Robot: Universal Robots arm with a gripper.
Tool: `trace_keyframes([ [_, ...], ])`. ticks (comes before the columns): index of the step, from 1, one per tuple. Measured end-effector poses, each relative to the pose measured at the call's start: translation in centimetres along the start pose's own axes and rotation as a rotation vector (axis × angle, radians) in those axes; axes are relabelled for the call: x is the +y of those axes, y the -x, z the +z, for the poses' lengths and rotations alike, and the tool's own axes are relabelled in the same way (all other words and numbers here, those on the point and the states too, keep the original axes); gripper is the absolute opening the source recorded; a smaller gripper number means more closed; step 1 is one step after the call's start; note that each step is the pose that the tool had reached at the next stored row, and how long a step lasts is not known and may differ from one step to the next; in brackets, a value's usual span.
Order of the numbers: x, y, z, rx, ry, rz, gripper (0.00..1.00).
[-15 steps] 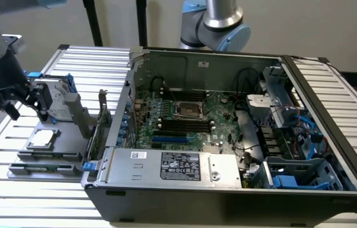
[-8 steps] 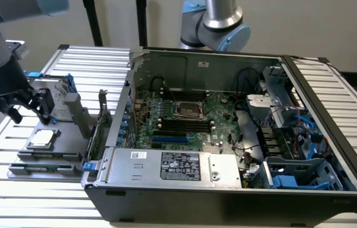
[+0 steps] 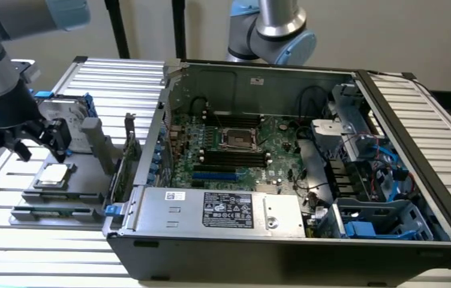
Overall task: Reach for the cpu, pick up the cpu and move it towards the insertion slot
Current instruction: 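Pick up the cpu and move it towards the insertion slot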
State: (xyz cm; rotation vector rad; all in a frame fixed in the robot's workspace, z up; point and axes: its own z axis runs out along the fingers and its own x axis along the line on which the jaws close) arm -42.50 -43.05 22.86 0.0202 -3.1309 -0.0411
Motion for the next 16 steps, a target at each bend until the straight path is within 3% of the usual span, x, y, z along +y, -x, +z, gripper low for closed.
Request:
trace_keyframes([
  [16,-0.19,0.0,2.89,0.0,-0.0023,-0.002,0.71],
])
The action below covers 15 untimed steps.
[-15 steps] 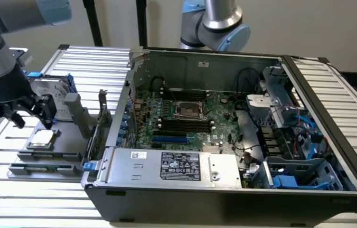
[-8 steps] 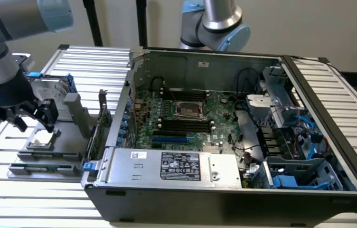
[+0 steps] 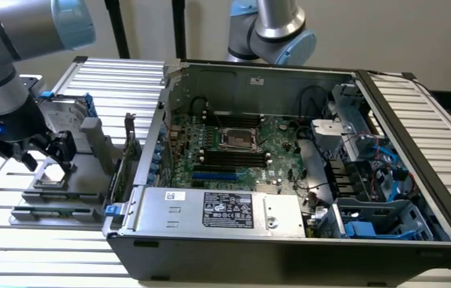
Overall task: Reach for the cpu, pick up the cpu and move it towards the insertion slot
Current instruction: 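Pick up the cpu and move it towards the insertion slot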
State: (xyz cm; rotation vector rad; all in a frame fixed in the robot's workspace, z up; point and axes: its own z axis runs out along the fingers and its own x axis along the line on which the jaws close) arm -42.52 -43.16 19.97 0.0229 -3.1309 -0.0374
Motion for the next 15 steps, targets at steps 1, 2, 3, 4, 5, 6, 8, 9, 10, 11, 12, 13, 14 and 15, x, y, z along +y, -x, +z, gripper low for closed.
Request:
trace_keyframes([
  [1,0.0,0.0,0.14,0.0001,-0.0002,0.0,0.71],
  [2,0.0,0.0,0.27,0.0,-0.0003,0.0,0.71],
  [3,-0.01,0.0,0.38,-0.0001,-0.0003,0.0,0.71],
  [4,-0.01,0.0,0.45,0.0,-0.0004,0.0,0.71],
  [5,-0.02,-0.01,0.51,0.0,-0.0007,0.0,0.71],
  [6,-0.02,-0.01,0.56,0.0001,-0.0009,0.0,0.71],
  [8,-0.03,0.0,0.66,0.0,-0.002,0.0,0.71],
  [9,-0.04,0.0,0.72,0.0,-0.0031,0.0,0.71],
  [10,-0.05,0.01,0.77,0.0001,-0.0044,0.0,0.71],
  [11,-0.06,0.01,0.82,0.0003,-0.006,0.0,0.71],
  [12,-0.05,0.01,0.87,0.0005,-0.0076,0.0,0.71],
  [13,-0.05,0.0,0.91,0.0006,-0.0095,0.0,0.71],
  [14,-0.06,0.0,0.94,0.0008,-0.0103,0.0,0.71],
  [15,-0.06,0.0,0.96,0.0009,-0.0105,0.0,0.71],
])
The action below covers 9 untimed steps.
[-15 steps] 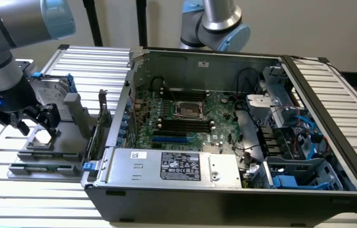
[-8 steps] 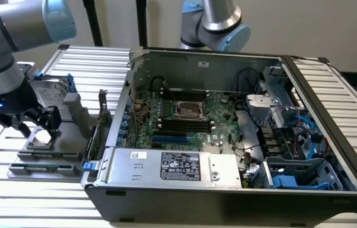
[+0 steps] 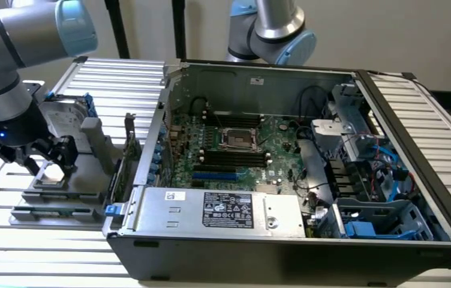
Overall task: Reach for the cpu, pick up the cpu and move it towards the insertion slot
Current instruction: 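Pick up the cpu and move it towards the insertion slot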
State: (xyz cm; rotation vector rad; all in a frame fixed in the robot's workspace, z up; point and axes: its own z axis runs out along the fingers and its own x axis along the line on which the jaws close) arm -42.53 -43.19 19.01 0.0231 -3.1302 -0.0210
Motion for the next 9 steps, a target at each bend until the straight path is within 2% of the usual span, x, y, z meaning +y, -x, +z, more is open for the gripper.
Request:
trace_keyframes([
  [9,0.0,0.01,0.23,-0.0003,-0.0005,0.0,0.71],
])
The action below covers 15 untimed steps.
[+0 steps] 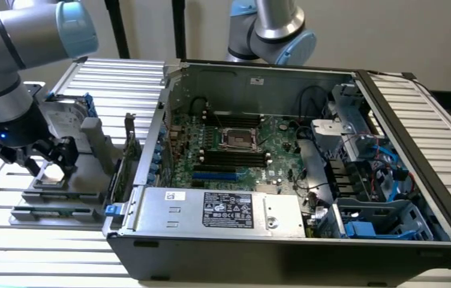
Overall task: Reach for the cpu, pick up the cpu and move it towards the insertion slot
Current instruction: 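Pick up the cpu and move it towards the insertion slot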
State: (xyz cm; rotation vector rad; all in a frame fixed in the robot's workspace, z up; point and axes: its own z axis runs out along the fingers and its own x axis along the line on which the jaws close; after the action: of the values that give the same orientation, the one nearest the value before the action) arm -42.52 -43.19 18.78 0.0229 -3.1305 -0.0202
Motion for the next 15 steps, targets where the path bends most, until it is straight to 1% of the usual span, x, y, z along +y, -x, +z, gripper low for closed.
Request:
trace_keyframes([
  [14,0.12,0.05,0.23,0.0,0.0,0.0,0.71],
  [15,0.12,0.05,0.23,-0.0001,0.0,0.0,0.69],
])
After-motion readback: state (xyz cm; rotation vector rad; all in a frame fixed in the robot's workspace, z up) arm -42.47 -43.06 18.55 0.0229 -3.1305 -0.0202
